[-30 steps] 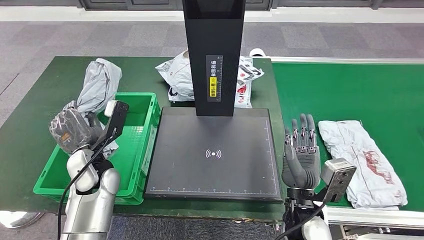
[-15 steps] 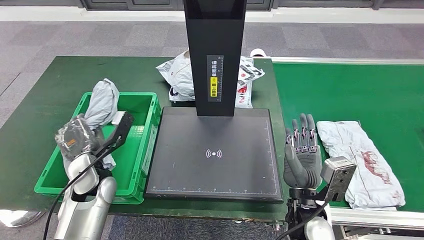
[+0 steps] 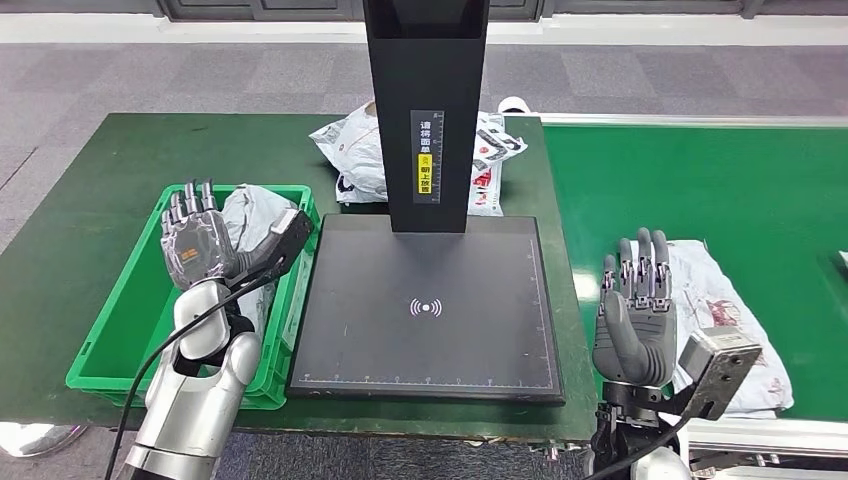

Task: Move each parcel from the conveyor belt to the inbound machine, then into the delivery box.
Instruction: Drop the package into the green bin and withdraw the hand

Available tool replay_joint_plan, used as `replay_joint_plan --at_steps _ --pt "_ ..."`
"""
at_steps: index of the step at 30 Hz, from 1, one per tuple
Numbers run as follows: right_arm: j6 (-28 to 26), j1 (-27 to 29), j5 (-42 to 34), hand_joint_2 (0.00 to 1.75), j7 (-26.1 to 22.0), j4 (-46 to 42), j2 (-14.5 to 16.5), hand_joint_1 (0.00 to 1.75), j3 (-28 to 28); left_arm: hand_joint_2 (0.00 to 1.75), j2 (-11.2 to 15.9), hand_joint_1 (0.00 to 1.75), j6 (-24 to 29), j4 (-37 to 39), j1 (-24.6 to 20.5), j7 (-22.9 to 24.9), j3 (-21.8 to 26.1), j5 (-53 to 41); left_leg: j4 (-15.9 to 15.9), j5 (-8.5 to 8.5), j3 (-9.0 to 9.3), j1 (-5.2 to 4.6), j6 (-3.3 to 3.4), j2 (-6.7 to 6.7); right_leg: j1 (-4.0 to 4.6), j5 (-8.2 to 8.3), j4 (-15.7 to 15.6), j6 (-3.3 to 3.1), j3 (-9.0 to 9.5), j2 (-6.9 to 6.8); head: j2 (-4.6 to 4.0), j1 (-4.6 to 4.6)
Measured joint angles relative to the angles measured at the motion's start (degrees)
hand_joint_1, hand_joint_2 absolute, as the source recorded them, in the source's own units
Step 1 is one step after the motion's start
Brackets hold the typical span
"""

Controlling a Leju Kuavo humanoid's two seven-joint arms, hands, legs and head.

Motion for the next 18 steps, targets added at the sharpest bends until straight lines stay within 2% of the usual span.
replay_joint_plan --at_steps 12,15,18 --pt "-0.59 0.06 -0.72 1.75 0.00 -0.43 0.00 0.00 -0.77 0.00 -0.34 0.00 0.35 0.64 -0.64 -1.31 -0.58 0.19 0.00 0.00 0.00 0.00 0.00 0.00 -0.02 0.00 0.00 0.00 0.00 0.00 0.00 0.00" --pt "-1.20 0.06 -0.92 1.75 0.02 -0.48 -0.01 0.00 -0.78 0.00 -1.00 0.00 2.80 0.96 -1.09 -2.58 -0.43 2.56 0.00 0.00 -0.01 0.00 0.00 -0.01 -0.02 0.00 0.00 0.00 0.02 -0.01 0.00 0.01" --pt "-2.23 0.06 -1.25 1.75 0.28 -0.49 -0.02 0.00 -0.78 1.31 -2.14 0.00 10.24 0.71 -1.58 -7.25 0.61 11.11 0.00 0.00 0.00 0.00 0.00 0.00 -0.02 0.01 0.00 0.00 0.02 0.00 0.00 0.00"
